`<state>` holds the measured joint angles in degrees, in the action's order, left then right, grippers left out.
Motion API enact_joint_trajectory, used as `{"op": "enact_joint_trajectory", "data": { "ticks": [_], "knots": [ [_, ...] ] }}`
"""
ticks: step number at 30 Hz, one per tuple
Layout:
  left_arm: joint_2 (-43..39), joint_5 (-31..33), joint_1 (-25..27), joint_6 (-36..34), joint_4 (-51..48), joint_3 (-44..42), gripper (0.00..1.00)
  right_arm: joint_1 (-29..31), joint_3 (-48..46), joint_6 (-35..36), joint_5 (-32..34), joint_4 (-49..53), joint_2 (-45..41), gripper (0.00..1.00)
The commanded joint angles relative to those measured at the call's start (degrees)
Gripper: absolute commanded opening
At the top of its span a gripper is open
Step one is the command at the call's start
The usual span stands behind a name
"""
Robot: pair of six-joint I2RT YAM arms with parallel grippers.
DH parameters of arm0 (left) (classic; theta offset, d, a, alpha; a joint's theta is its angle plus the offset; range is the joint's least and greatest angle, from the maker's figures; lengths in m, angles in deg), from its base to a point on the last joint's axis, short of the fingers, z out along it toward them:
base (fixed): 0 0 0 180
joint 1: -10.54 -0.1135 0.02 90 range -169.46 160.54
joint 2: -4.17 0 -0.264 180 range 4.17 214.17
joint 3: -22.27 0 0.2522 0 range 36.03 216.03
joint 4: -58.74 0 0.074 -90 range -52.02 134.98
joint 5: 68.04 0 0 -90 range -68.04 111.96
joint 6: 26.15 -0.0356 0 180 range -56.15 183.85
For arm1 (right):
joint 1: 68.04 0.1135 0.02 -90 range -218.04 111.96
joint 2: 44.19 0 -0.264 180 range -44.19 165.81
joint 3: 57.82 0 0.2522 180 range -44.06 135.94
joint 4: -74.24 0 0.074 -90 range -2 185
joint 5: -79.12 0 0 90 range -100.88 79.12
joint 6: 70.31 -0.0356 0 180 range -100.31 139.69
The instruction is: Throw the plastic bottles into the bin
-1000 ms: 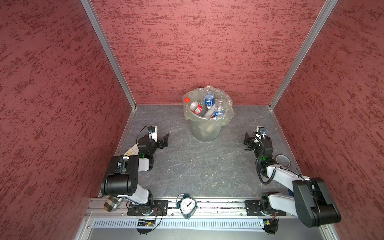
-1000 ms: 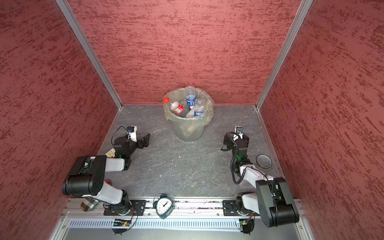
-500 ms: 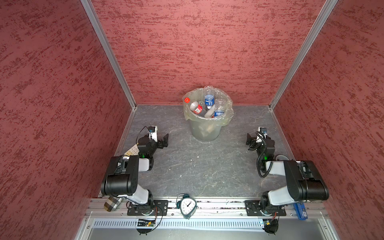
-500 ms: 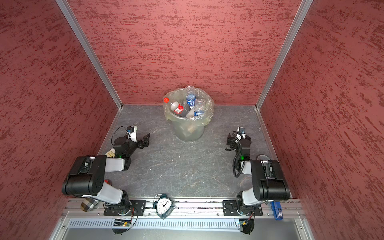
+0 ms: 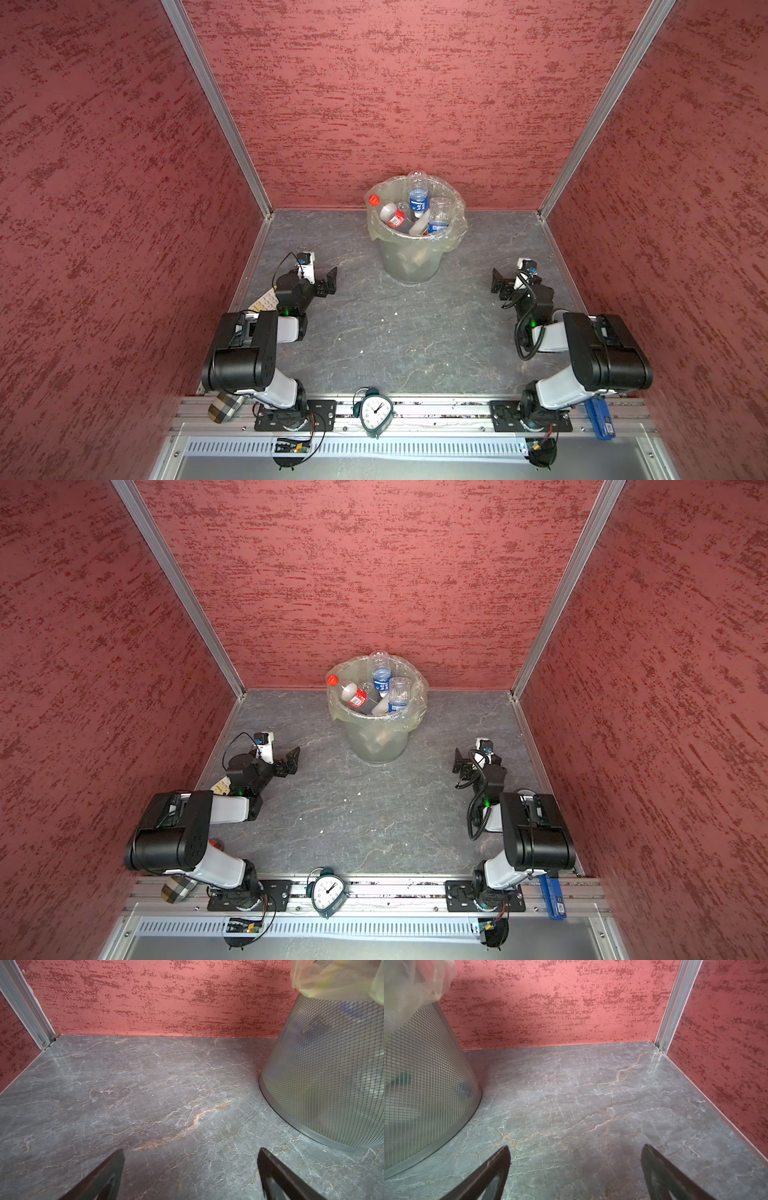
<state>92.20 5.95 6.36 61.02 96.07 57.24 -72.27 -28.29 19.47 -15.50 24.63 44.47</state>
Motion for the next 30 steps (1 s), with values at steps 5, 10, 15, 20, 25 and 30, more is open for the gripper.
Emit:
{"op": "enact_joint_trajectory", "data": {
  "ticks": [5,10,15,20,25,30],
  "knots": [
    [-0.2,0.1,-0.2,0.6,1.3,-0.3,0.99,-0.2,-0.5,-0.5,0.3,-4.4,-0.2,0.99],
    [-0.2,0.0,-0.3,0.6,1.4,-0.3,0.99,-0.2,-0.3,-0.6,0.3,-3.9,-0.1,0.99],
    [-0.2,0.0,-0.2,0.6,1.3,-0.3,0.99,-0.2,-0.3,-0.7,0.3,-3.9,-0.1,0.99],
    [-0.2,0.0,-0.3,0.6,1.3,-0.2,0.99,-0.2,-0.2,-0.7,0.4,-3.8,-0.1,0.99],
    [-0.1,-0.2,-0.2,0.7,1.2,-0.1,0.99,-0.1,-0.2,-0.7,0.4,-3.8,0.0,0.99],
    [-0.2,-0.2,-0.4,0.7,1.2,-0.1,0.99,-0.2,-0.3,-0.7,0.4,-3.8,-0.1,0.99]
  ]
}}
